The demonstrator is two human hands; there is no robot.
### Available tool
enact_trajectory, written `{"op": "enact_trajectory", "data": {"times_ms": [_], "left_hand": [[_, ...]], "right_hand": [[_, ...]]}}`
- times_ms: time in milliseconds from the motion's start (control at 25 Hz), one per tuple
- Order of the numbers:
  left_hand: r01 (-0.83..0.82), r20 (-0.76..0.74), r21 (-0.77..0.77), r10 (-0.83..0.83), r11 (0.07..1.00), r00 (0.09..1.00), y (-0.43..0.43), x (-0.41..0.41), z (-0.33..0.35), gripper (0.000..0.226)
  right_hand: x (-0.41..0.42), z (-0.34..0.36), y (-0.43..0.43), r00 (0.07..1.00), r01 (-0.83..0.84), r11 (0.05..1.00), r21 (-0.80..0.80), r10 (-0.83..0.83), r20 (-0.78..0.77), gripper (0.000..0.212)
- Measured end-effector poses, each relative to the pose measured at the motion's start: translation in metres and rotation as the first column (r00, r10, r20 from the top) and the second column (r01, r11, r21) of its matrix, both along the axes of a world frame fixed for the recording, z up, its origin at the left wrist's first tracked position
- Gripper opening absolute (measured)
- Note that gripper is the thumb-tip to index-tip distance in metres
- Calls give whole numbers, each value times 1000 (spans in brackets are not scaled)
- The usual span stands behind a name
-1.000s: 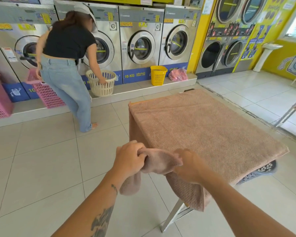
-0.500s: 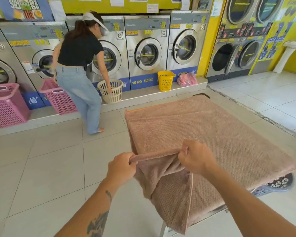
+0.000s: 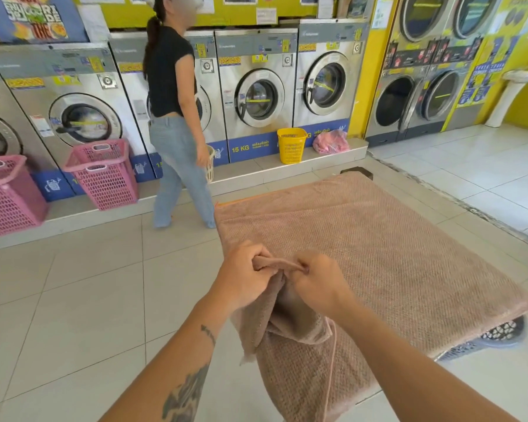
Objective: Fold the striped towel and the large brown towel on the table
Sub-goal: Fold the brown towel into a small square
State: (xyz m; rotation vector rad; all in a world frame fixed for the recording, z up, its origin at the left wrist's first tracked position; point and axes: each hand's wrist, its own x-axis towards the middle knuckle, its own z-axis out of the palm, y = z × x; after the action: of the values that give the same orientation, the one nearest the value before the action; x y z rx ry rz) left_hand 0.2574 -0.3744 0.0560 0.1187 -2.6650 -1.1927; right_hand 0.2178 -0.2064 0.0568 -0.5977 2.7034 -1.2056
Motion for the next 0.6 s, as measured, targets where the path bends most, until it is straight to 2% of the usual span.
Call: {"op": "enact_trajectory", "data": {"times_ms": [80,120,200,280,360,400,520,560,600], "left_hand": [[-16,138,99,2,995,990,-4,2,-21,8],[-6,200,171,-29,985,979,-7,3,-33,13],[13,228,244,-71,970,971,-12,1,-52,16],[23,176,232,-65,972,982,-24,-10,-55,6],[55,83,206,-73,977,994,-40,-26,-47,24],[95,42,189,-104,977,994,-48,-34,-40,29],[229,-21,138,-228,964,973,-65,-56,-28,30],[265,-35,139,-263,954,964,-68,-62,-27,28],[290,-54,138,-285,947,957,-72,-69,-28,26]], "right_hand": [[-10,8,-4,999,44,997,-69,-45,-11,14],[-14,13,-7,998,63,993,-99,-63,-1,13],[-25,19,-12,991,133,984,-115,-131,27,14],[-38,15,-13,983,178,984,28,-179,26,12],[-44,11,-16,987,144,950,277,-156,23,5],[-44,8,-23,990,127,936,328,-140,16,11],[-46,7,-48,988,154,971,183,-153,-21,45],[-46,9,-56,987,160,977,141,-159,-22,52],[-48,9,-62,988,154,982,112,-153,-16,51]]}}
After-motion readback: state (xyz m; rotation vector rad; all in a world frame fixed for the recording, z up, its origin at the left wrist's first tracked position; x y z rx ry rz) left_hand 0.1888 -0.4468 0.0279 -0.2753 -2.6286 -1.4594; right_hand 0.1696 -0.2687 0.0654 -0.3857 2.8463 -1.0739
